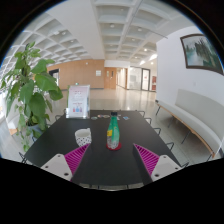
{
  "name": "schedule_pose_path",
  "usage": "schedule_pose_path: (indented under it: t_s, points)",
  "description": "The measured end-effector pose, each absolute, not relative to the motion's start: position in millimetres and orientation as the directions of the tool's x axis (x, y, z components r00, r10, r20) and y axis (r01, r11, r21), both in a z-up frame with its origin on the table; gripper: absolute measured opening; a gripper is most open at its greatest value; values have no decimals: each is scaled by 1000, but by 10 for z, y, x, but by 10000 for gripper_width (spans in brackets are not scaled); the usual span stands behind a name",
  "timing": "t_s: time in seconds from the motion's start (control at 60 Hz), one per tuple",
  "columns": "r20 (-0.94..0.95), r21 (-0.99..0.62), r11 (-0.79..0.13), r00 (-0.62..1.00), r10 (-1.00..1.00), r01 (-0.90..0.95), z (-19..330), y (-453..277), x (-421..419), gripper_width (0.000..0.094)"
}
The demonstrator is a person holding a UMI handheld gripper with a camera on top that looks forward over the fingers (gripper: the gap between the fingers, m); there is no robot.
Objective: Pour water
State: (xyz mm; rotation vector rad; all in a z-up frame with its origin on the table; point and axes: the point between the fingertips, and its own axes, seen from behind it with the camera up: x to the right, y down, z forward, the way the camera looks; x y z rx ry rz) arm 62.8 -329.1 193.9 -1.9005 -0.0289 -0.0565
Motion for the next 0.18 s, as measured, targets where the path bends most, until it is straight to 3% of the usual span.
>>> schedule_pose_path:
  t_s: [0.183]
  points:
    - [77, -941, -331, 997, -18, 67, 1875, -3427, 673, 858]
